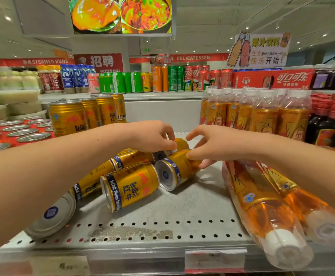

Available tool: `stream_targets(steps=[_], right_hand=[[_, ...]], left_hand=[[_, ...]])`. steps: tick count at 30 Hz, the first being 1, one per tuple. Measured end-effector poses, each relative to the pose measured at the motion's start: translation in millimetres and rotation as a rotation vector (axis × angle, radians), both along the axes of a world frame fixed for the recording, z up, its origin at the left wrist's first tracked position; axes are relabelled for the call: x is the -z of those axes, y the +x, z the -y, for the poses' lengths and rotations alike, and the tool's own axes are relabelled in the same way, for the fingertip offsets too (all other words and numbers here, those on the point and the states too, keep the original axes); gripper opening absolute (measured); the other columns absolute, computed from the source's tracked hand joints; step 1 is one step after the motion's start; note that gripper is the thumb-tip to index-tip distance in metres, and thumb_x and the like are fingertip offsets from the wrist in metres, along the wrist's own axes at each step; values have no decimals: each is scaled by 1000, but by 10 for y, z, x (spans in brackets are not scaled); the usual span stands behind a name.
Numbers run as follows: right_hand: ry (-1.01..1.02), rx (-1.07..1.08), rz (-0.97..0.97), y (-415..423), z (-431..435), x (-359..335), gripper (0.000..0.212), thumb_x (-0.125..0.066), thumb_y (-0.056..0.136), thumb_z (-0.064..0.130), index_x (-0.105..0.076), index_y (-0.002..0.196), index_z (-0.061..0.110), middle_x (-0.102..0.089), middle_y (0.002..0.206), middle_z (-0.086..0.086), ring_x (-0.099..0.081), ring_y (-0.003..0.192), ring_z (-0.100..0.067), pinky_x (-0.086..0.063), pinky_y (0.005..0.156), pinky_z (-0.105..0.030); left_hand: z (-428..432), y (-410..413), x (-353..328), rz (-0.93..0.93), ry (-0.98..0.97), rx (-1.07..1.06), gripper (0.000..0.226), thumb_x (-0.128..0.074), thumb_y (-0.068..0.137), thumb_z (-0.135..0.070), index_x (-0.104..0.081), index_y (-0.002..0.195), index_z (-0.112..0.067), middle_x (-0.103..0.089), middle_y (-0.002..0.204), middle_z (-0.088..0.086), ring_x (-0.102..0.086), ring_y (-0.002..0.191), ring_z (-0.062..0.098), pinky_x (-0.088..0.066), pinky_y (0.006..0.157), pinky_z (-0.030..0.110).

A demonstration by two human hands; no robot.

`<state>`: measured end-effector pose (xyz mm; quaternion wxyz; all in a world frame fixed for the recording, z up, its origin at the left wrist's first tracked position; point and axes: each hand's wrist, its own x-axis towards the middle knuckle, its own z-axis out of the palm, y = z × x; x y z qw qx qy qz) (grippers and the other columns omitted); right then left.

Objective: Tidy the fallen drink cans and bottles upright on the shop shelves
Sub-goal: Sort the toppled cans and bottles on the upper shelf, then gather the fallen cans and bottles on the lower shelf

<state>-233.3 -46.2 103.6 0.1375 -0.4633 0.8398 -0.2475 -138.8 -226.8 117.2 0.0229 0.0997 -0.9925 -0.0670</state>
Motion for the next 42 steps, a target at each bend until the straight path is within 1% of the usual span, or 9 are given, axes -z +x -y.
stream_targets(steps=[6, 10, 14, 21, 24, 26, 30, 35, 42], right_hand=[[39, -38, -91, 42, 45, 1, 64, -64, 84, 63, -44, 139, 37, -58, 129, 5, -74, 71, -6, -58, 85, -38], [17, 29, -120, 11, 37, -7, 68, -53, 80, 76, -48, 135, 37, -57, 124, 6, -74, 75, -8, -62, 74, -29], [18, 72, -148, -48, -5, 15, 56, -49, 88, 72, -51, 132, 37, -59, 104, 11, -74, 76, -9, -61, 77, -32], [-91, 88, -291, -35, -253, -146, 49, -46, 90, 67, -57, 126, 36, -65, 118, 7, -65, 88, -5, -60, 80, -37], [-205, 65, -352, 100, -515, -238, 43, -46, 87, 63, -62, 119, 39, -68, 108, 16, -64, 88, 0, -59, 68, -28], [-261, 29, -385, 235, -691, -240, 34, -48, 89, 60, -64, 112, 42, -68, 102, 21, -65, 85, 3, -59, 68, -27], [-294, -78, -486, 547, -1034, -132, 24, -51, 94, 52, -67, 106, 40, -67, 99, 24, -58, 86, 13, -49, 77, -20], [-451, -94, -491, 815, -1523, 127, 21, -50, 97, 47, -66, 108, 40, -62, 104, 26, -52, 101, 13, -38, 78, -3], [-757, 160, -500, 1155, -2454, 895, 16, -55, 101, 28, -69, 107, 31, -64, 110, 24, -55, 113, 6, -35, 89, -3]], left_hand=[[-14, 38, -2, 30, -41, -2, 41, -59, 98, -50, -55, 134, -30, -62, 124, -6, -60, 113, 18, -52, 100, 39], [2, 32, 13, 19, -37, -5, 41, -58, 98, -51, -55, 133, -31, -63, 126, -5, -60, 110, 17, -53, 96, 35], [31, 3, 33, 9, -18, -14, 48, -57, 98, -54, -51, 139, -30, -62, 132, -4, -59, 113, 17, -49, 91, 29], [-26, 154, -112, -141, -5, -16, 45, -55, 98, -52, -55, 137, -29, -60, 134, -5, -59, 119, 16, -50, 97, 32], [-226, 361, -162, -338, 95, 23, 29, -58, 98, -46, -66, 123, -32, -68, 115, -11, -65, 99, 5, -53, 73, 21], [-423, 535, -151, -477, 167, 38, 18, -61, 97, -43, -70, 111, -36, -70, 103, -15, -65, 87, 0, -51, 67, 17], [-903, 980, 106, -625, 261, 14, 13, -64, 93, -49, -70, 102, -41, -71, 91, -16, -67, 83, 1, -56, 70, 24], [-1350, 1482, 786, -693, 122, -71, 17, -58, 96, -46, -66, 106, -34, -66, 98, -18, -61, 93, 2, -53, 81, 35], [-1474, 1744, 1406, -650, -50, -135, 21, -62, 96, -31, -68, 114, -22, -63, 116, -7, -59, 106, 18, -48, 93, 42]])
